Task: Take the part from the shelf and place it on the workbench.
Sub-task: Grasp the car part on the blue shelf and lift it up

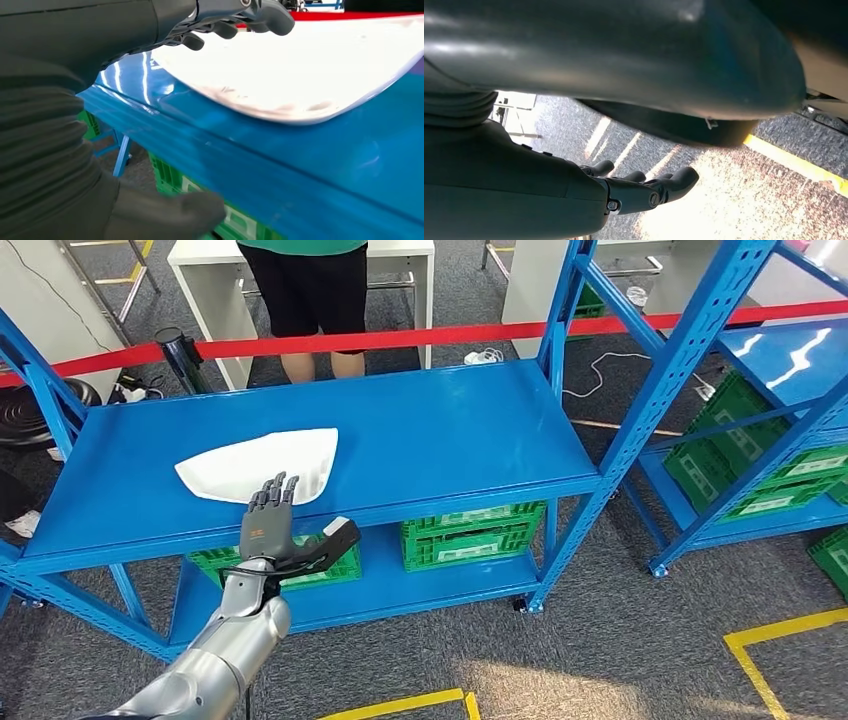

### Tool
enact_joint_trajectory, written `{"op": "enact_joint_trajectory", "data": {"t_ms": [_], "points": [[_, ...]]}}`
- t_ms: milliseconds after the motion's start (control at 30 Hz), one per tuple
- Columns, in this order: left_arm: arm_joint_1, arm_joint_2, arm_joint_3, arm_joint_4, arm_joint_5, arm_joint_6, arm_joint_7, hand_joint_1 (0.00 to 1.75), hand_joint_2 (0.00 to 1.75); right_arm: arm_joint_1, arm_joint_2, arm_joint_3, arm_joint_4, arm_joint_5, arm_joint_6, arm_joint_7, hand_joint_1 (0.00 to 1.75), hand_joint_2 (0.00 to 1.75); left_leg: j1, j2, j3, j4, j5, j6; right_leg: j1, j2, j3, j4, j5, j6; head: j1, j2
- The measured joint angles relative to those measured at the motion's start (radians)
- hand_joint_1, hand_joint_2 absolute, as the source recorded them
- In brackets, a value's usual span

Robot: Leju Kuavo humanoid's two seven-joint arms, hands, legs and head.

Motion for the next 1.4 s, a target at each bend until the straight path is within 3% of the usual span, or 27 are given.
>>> {"op": "enact_joint_trajectory", "data": {"t_ms": [33,67,100,167,233,333,400,500,533,567,600,667,700,733,800,833,867,933,1033,1067,1100,1133,1200,1267,1400], "points": [[0.004,0.0,0.0,0.001,-0.003,-0.001,0.0,1.75,1.75,0.001,0.0,0.0,0.0,0.0,0.0,-0.004,0.0,0.0,-0.001,0.001,0.0,0.001,-0.001,0.001,0.0,0.0,-0.027,0.054,-0.016,0.001,0.0,0.0],[0.008,0.0,0.0,0.002,-0.005,-0.001,0.0,1.75,1.75,0.001,0.0,0.0,0.0,0.0,0.0,-0.011,0.0,0.0,-0.002,0.001,-0.001,0.003,-0.002,0.002,0.0,0.0,-0.038,0.078,-0.015,0.001,0.0,0.0],[0.01,0.0,-0.001,0.002,-0.006,-0.002,-0.001,1.75,1.75,0.001,0.0,0.0,0.0,0.0,0.0,-0.019,0.0,0.0,-0.003,0.001,-0.001,0.005,-0.003,0.002,0.0,0.0,-0.03,0.061,0.005,0.0,0.0,0.0],[0.011,0.0,-0.001,0.003,-0.006,-0.003,-0.004,1.75,1.75,0.0,0.0,0.0,0.0,0.0,0.0,-0.031,0.0,0.0,-0.003,0.0,-0.001,0.012,-0.007,-0.002,0.0,-0.001,0.031,-0.064,0.066,-0.006,0.0,0.0],[0.01,0.0,-0.001,0.002,-0.004,-0.004,-0.006,1.75,1.75,0.0,0.0,0.0,0.0,0.0,0.0,-0.031,0.0,0.0,-0.007,-0.002,-0.003,0.019,-0.012,-0.011,0.003,-0.002,0.083,-0.167,0.095,-0.014,0.0,0.0],[0.01,0.0,-0.001,0.002,-0.002,-0.008,-0.009,1.75,1.75,0.0,0.0,0.001,0.0,-0.001,0.001,-0.024,0.0,0.0,-0.008,-0.002,-0.005,0.017,-0.012,-0.029,0.007,0.0,0.092,-0.189,0.096,-0.029,-0.001,0.0],[0.009,0.001,-0.001,0.002,0.001,-0.009,-0.009,1.75,1.75,0.0,0.0,0.001,0.0,0.0,0.002,-0.008,0.0,0.0,-0.005,-0.002,-0.014,0.037,-0.028,-0.042,0.004,0.0,0.095,-0.195,0.1,-0.042,-0.002,0.0],[0.011,0.004,-0.001,0.002,0.008,-0.01,-0.01,1.75,1.75,0.0,-0.001,0.002,0.0,0.002,0.005,0.008,0.0,0.0,-0.001,0.0,-0.089,0.196,-0.111,-0.057,0.0,-0.001,0.097,-0.198,0.101,-0.052,-0.006,0.0],[0.014,0.005,-0.001,0.003,0.01,-0.01,-0.01,1.75,1.75,0.0,-0.001,0.003,0.0,0.002,0.006,0.009,0.0,0.0,0.001,0.0,-0.117,0.254,-0.131,-0.06,0.0,-0.001,0.097,-0.198,0.101,-0.052,-0.006,0.0],[0.018,0.007,-0.001,0.004,0.011,-0.01,-0.01,1.75,1.75,0.001,-0.001,0.003,0.0,0.002,0.008,0.009,0.0,0.0,0.002,0.0,-0.133,0.285,-0.134,-0.061,0.0,-0.001,0.097,-0.198,0.1,-0.053,-0.006,0.0],[0.02,0.008,-0.001,0.005,0.012,-0.01,-0.01,1.75,1.75,0.001,-0.001,0.003,0.0,0.002,0.009,0.009,0.0,0.0,0.002,0.0,-0.131,0.278,-0.117,-0.061,0.0,-0.001,0.097,-0.198,0.1,-0.052,-0.006,0.0],[0.022,0.01,-0.001,0.005,0.012,-0.011,-0.011,1.75,1.75,0.0,-0.001,0.004,0.0,0.002,0.012,0.009,0.0,0.0,0.004,0.0,-0.078,0.163,-0.048,-0.059,-0.001,0.0,0.1,-0.198,0.098,-0.049,-0.006,0.0],[0.021,0.011,-0.001,0.005,0.012,-0.012,-0.011,1.63,1.75,0.0,-0.001,0.004,0.0,0.002,0.013,0.009,0.0,0.0,0.003,0.0,-0.044,0.096,-0.023,-0.057,0.001,0.0,0.101,-0.197,0.097,-0.045,-0.006,0.0],[0.021,0.011,-0.001,0.005,0.012,-0.012,-0.011,1.32,1.75,-0.001,-0.001,0.005,0.0,0.002,0.013,0.009,0.0,0.0,0.001,-0.001,-0.02,0.046,-0.009,-0.052,0.002,0.0,0.101,-0.196,0.096,-0.04,-0.005,0.0],[0.023,0.011,-0.001,0.005,0.012,-0.012,-0.013,0.45,1.75,-0.001,-0.001,0.005,0.0,0.002,0.013,0.009,0.0,0.0,-0.003,-0.002,-0.005,0.015,-0.009,-0.039,0.005,0.001,0.099,-0.198,0.098,-0.028,-0.004,0.0],[0.023,0.012,-0.001,0.005,0.013,-0.013,-0.015,0.13,1.75,-0.001,-0.001,0.005,0.0,0.002,0.013,0.009,0.0,0.0,-0.003,-0.003,-0.006,0.013,-0.007,-0.031,0.005,0.001,0.099,-0.2,0.1,-0.022,-0.004,0.0],[0.024,0.012,-0.001,0.005,0.017,-0.013,-0.019,0.0,1.75,-0.001,-0.001,0.005,0.0,0.002,0.014,0.009,0.0,0.0,-0.002,-0.003,-0.006,0.01,-0.005,-0.024,0.003,0.0,0.099,-0.198,0.098,-0.016,-0.004,0.0],[0.023,0.011,0.0,0.004,0.037,-0.018,-0.037,0.0,1.75,-0.002,-0.001,0.005,0.0,0.001,0.014,0.009,0.0,0.0,0.001,-0.002,-0.003,0.003,0.0,-0.01,0.002,0.0,0.08,-0.157,0.07,-0.006,-0.002,0.0],[0.025,0.01,0.011,0.003,0.08,-0.034,-0.079,0.0,1.75,-0.001,-0.001,0.005,0.0,0.0,0.015,0.007,0.0,0.0,0.0,0.001,-0.004,0.004,0.0,0.0,0.002,0.0,-0.011,0.031,-0.015,0.0,0.0,0.0],[0.026,0.01,0.013,0.003,0.084,-0.036,-0.09,0.0,1.75,-0.001,-0.001,0.005,0.0,-0.001,0.016,0.002,0.0,0.0,-0.001,0.001,-0.005,0.006,-0.001,0.001,0.002,-0.001,-0.032,0.075,-0.025,0.0,0.0,0.0],[0.027,0.01,0.014,0.003,0.084,-0.036,-0.097,0.0,1.31,-0.001,-0.001,0.005,0.0,-0.001,0.016,-0.005,0.0,0.0,-0.001,0.001,-0.005,0.008,-0.002,0.001,0.002,-0.001,-0.035,0.079,-0.015,0.0,0.0,0.0],[0.027,0.009,0.014,0.003,0.082,-0.036,-0.103,0.0,0.87,-0.002,-0.001,0.005,0.0,-0.002,0.016,-0.013,0.0,0.0,-0.001,0.001,-0.005,0.011,-0.003,0.001,0.002,-0.001,-0.017,0.043,0.012,-0.002,0.0,0.0],[0.027,0.006,0.014,0.003,0.081,-0.036,-0.113,0.0,0.0,-0.003,-0.001,0.005,0.0,-0.002,0.016,-0.02,0.0,0.0,-0.002,-0.001,-0.005,0.017,-0.007,-0.005,0.002,-0.003,0.051,-0.092,0.07,-0.008,0.0,0.0],[0.026,0.004,0.014,0.002,0.083,-0.039,-0.12,0.0,0.0,-0.004,-0.001,0.005,0.0,-0.003,0.015,-0.02,0.0,0.0,-0.006,-0.003,-0.009,0.022,-0.01,-0.015,0.005,-0.003,0.092,-0.176,0.091,-0.016,0.0,0.0],[0.024,0.0,0.014,0.0,0.091,-0.052,-0.135,0.0,0.0,-0.005,-0.001,0.005,0.0,-0.006,0.015,-0.007,0.0,0.0,-0.005,-0.002,-0.013,0.027,-0.016,-0.04,0.006,0.001,0.096,-0.191,0.096,-0.039,-0.001,0.0]]}}
